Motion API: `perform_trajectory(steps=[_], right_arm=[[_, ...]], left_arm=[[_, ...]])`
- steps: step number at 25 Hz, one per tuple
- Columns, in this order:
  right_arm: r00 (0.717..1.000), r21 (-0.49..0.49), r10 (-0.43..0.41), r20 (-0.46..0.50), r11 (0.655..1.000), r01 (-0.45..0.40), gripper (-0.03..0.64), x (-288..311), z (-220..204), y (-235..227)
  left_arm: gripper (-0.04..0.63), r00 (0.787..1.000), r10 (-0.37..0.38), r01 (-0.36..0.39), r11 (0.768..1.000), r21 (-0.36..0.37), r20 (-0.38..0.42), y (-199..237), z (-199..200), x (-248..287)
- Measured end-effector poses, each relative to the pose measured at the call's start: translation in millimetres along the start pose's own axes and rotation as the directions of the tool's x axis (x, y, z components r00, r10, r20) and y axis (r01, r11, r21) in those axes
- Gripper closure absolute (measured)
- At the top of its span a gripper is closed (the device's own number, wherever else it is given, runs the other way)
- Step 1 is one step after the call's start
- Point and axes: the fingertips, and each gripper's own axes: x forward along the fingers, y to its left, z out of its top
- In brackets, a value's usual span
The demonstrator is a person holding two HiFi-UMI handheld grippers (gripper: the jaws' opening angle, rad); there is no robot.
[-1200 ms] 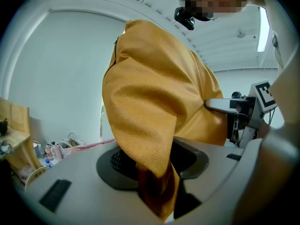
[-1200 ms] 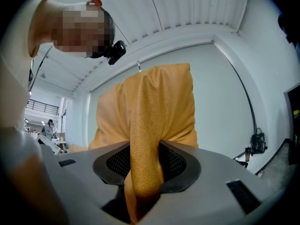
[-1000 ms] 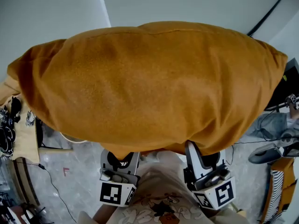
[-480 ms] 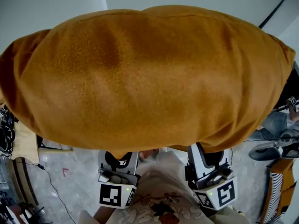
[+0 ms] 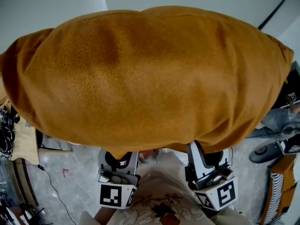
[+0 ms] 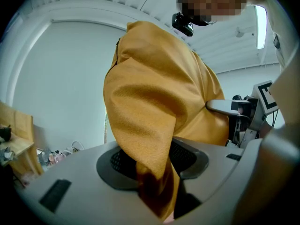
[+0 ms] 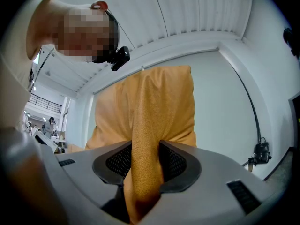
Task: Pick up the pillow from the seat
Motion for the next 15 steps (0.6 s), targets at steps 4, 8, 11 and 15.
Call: perform_trajectory(steps=[4, 8, 11, 15], right_arm=[[0.999, 0.005, 0.018, -0.042, 1.000, -0.018, 0.436, 78.3, -3.5, 21.8], [0.999, 0.004, 0.018, -0.043, 1.000, -0.018, 0.437, 88.3, -5.9, 22.0], [0.999, 0.000, 0.024, -0.042, 1.000, -0.024, 0.437, 86.5, -3.8, 21.2], [0.999, -0.003, 0.029, -0.042, 1.000, -0.029, 0.437, 85.3, 1.3, 20.4]], left_arm=[[0.399, 1.000, 0.016, -0.017, 0.999, -0.027, -0.015, 70.0, 13.0, 28.9], [0.399, 1.000, 0.016, -0.017, 0.999, -0.031, -0.025, 77.5, 11.5, 34.6], [0.399, 1.000, 0.017, -0.018, 0.999, -0.035, -0.024, 75.1, 12.3, 34.0], [0.399, 1.000, 0.018, -0.019, 0.999, -0.044, -0.019, 71.8, 16.6, 33.6]])
